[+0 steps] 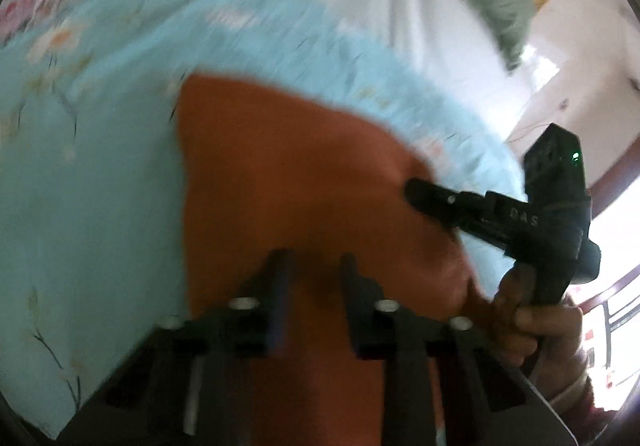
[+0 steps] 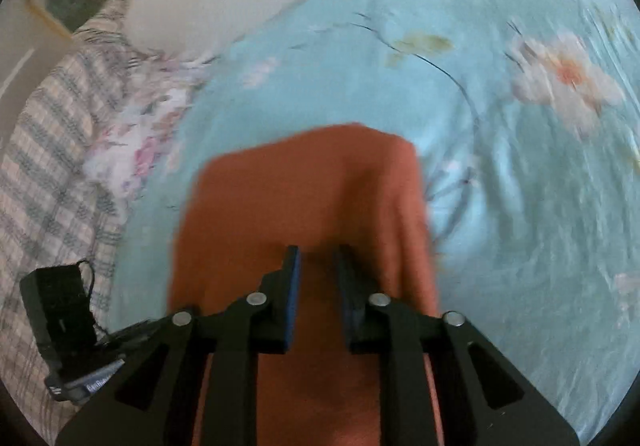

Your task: Fold small clothes

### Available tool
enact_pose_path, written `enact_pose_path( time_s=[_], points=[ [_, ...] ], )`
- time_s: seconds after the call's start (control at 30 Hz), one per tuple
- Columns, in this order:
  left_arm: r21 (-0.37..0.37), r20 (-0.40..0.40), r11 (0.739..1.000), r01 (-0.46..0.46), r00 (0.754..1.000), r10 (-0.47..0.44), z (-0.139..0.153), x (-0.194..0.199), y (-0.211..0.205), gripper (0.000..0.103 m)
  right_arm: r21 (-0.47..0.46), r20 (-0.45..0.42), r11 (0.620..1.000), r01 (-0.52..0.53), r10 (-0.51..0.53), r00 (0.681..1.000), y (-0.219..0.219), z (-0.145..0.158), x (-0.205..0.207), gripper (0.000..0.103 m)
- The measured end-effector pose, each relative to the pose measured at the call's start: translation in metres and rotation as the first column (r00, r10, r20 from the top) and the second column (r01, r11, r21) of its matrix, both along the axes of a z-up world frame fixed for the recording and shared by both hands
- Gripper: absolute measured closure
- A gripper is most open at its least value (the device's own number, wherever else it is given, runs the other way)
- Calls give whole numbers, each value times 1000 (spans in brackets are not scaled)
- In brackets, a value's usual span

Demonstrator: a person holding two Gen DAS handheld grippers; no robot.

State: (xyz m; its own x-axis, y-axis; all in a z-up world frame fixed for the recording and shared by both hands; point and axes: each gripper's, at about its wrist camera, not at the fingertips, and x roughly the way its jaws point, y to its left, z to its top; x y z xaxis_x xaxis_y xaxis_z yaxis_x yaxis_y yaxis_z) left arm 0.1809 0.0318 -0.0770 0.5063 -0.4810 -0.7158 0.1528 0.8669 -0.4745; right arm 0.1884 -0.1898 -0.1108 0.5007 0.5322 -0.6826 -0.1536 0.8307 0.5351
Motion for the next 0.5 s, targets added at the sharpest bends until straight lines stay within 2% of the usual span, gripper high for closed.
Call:
enact_pose_path(
  time_s=[0.07,0.13,0.27,0.33,0.5],
  points=[
    [-51,-19,999,-14,1000,13,-8,3,8,101,10,10,1000,15,-15,1000,-8,-6,1,102],
    [-89,-41,996,-21,999,18,-11,8,14,102,1,18,1000,14,-14,1000,-8,-6,1,103],
    [-8,-5,1000,-16,1000,16,-2,0,5,102,-8,35,1000,14,-14,999,-15,0,-4,103],
    [23,6,999,-31,999,31,5,-8,2,102,-3,46,1000,24,-23,999,-15,8,-13,98],
    [80,69,996,-36,997,30,27,-48,6,98,16,109,1000,17,-18,994,-31,35,-61,97]
  ],
)
